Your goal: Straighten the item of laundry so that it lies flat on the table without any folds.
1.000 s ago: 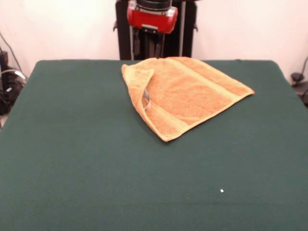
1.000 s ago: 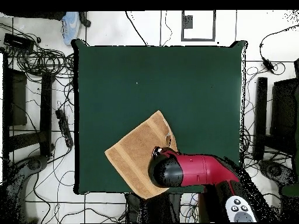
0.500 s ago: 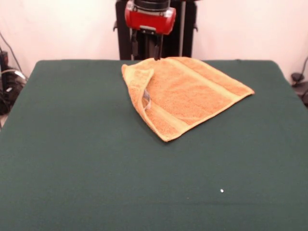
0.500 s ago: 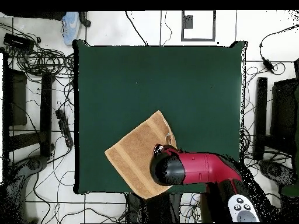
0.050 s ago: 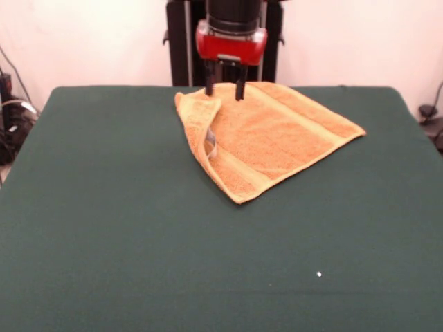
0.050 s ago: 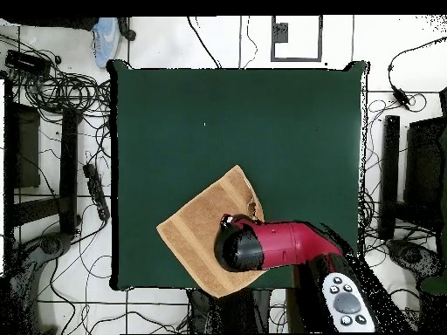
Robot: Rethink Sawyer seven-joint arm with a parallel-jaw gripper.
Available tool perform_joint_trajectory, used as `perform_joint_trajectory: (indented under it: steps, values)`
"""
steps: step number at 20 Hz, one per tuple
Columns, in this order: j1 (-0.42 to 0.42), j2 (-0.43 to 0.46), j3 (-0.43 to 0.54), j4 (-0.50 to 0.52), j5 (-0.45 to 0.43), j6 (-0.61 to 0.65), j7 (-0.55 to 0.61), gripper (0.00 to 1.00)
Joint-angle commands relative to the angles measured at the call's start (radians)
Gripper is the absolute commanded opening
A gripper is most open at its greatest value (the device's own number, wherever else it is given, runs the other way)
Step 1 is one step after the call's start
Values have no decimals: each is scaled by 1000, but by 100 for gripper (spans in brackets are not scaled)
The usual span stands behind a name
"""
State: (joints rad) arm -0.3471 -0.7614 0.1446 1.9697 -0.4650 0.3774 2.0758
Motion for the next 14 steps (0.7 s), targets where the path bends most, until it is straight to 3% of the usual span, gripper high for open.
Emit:
perform_joint_trajectory:
  steps: [1, 6, 9, 14]
  values:
    - [69, 99, 29, -36, -14, -96, 97, 0]
    - [95, 109, 3, -34, 11, -119, 127, 0]
    - [78, 176, 10, -49, 11, -181, 119, 0]
    - [55, 211, 20, -72, 7, -193, 88, 0]
